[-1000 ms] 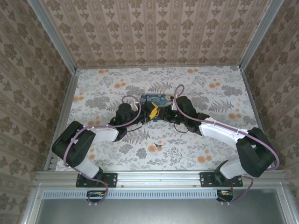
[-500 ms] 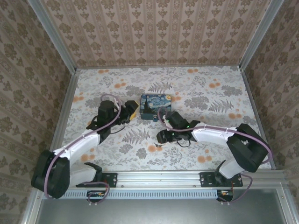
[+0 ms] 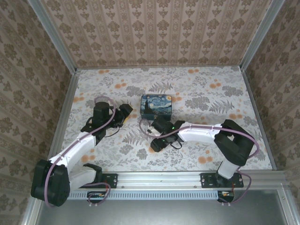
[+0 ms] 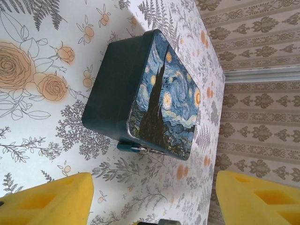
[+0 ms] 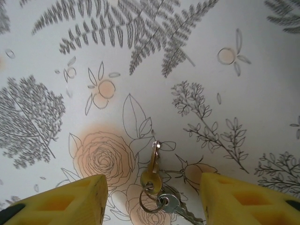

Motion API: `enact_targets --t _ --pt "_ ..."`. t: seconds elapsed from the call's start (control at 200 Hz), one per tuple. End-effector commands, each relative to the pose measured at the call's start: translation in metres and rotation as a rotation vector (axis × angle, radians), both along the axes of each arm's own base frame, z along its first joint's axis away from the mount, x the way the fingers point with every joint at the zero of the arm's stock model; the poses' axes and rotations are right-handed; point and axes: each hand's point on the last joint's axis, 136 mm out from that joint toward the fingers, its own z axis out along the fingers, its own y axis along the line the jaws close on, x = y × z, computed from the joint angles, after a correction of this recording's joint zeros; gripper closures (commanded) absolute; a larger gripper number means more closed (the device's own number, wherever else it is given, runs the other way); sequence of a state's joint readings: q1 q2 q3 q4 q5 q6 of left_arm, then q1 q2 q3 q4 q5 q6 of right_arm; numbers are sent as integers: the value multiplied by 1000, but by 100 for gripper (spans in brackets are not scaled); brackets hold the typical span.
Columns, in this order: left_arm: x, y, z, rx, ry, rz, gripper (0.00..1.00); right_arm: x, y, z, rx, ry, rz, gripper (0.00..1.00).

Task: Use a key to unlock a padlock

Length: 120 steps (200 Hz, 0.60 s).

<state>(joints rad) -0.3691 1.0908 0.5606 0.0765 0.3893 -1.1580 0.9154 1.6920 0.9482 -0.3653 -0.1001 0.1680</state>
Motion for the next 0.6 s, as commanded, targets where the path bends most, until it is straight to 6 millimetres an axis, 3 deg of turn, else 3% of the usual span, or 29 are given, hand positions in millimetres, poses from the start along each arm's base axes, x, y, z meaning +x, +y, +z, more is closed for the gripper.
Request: enact_targets --t 0.0,0.36,0.48,0.595 --pt "-1 3 4 6 -13 -10 29 -4 -15 -11 -148 -27 64 45" --pt "2 4 4 2 -11 -5 29 -12 -20 -28 -292 -43 125 53" --pt "3 4 5 -2 -13 -4 29 -18 -24 -34 -325 -29 124 59" --pt "4 4 6 -3 -15 -4 29 -23 -25 -41 -331 -5 105 72"
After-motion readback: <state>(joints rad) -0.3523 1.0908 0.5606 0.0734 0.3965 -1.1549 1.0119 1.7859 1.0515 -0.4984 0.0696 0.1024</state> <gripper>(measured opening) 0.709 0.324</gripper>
